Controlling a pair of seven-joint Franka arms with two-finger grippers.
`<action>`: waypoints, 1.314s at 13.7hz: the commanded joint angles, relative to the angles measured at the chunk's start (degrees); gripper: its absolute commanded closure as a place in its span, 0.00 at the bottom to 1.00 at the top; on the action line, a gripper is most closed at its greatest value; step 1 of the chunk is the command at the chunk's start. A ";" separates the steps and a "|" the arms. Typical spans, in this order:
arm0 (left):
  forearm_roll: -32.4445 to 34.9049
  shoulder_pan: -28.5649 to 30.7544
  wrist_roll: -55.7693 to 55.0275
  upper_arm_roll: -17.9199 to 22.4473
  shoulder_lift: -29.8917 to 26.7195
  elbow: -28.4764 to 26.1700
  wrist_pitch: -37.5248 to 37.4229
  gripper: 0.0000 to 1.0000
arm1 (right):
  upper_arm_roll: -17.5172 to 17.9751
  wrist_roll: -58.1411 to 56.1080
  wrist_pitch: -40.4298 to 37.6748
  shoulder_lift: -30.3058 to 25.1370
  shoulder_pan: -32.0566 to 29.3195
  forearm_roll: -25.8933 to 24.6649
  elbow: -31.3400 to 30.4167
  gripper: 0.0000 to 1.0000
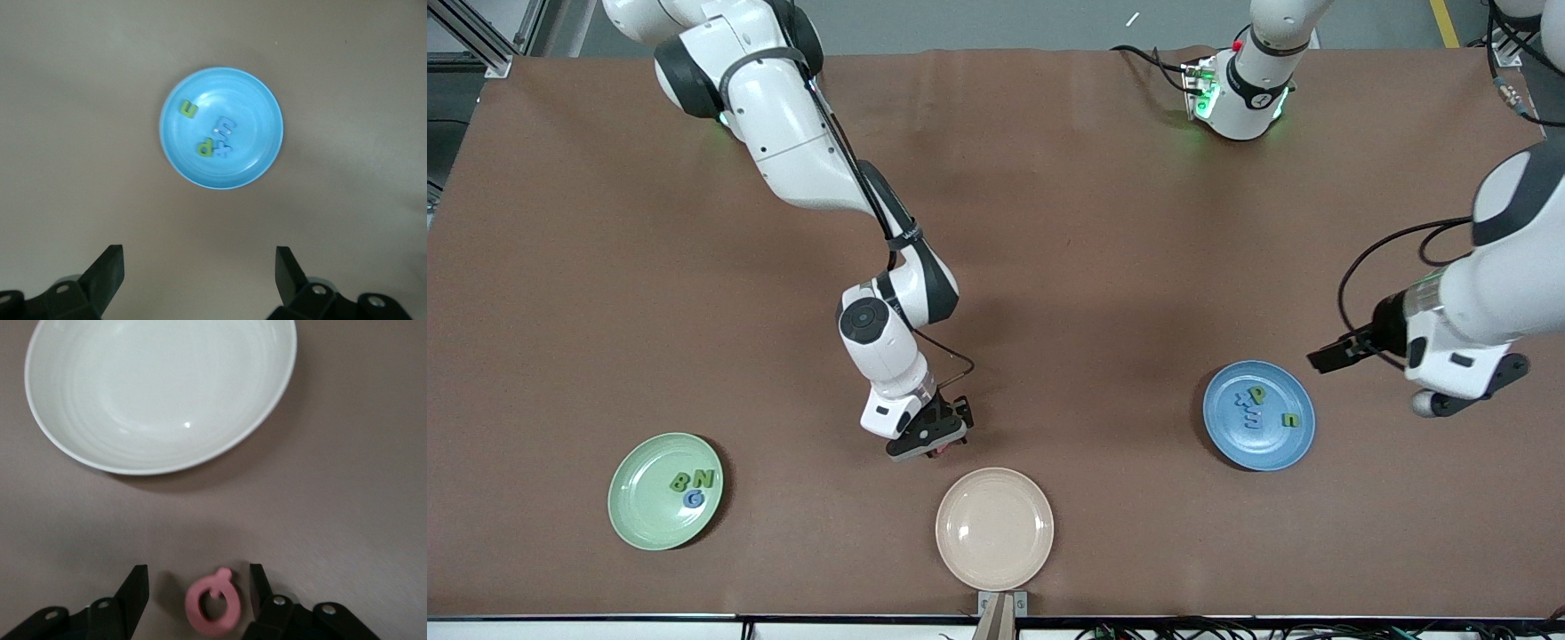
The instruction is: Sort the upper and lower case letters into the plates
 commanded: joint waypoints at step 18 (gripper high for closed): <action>-1.45 -5.10 12.53 9.27 -12.60 3.10 -4.81 0.00 | -3.18 8.75 -14.34 -5.22 -1.06 -0.06 0.46 1.00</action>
